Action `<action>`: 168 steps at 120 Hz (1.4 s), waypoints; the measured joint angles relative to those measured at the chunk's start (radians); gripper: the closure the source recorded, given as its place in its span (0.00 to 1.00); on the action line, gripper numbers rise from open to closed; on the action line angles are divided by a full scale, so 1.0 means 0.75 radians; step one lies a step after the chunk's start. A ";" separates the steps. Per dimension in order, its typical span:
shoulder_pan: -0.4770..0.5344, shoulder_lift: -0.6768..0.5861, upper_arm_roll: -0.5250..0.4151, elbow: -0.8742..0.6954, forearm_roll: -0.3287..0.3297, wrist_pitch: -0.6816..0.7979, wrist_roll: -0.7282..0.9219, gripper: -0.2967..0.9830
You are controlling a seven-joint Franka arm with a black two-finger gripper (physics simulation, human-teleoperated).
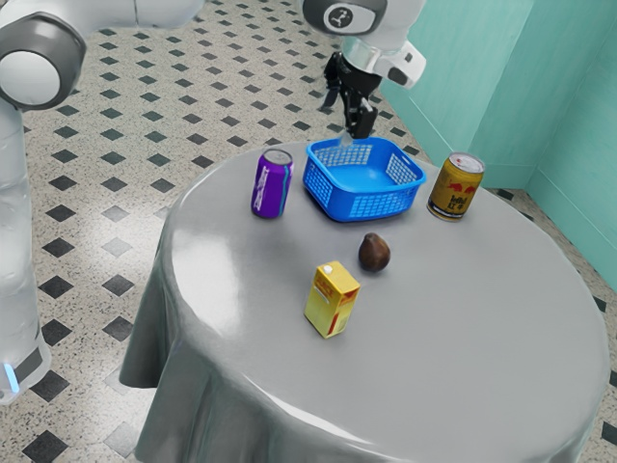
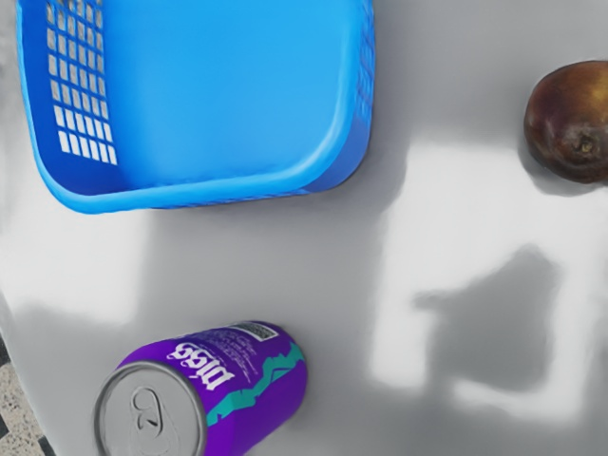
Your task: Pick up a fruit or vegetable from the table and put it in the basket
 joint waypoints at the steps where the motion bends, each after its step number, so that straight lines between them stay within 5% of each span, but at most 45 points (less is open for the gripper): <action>1: -0.001 0.000 0.000 0.004 0.000 0.001 0.000 0.23; 19: -0.018 0.054 -0.016 0.029 -0.051 0.015 -0.002 0.23; 42: -0.216 0.166 -0.002 -0.126 -0.214 0.218 -0.016 0.23; 61: -0.167 0.098 0.058 -0.337 -0.291 0.433 -0.023 0.23; 92: -0.105 0.158 0.071 -0.266 -0.320 0.671 -0.025 0.23; 168: -0.034 0.308 0.060 -0.353 -0.448 0.843 -0.024 0.23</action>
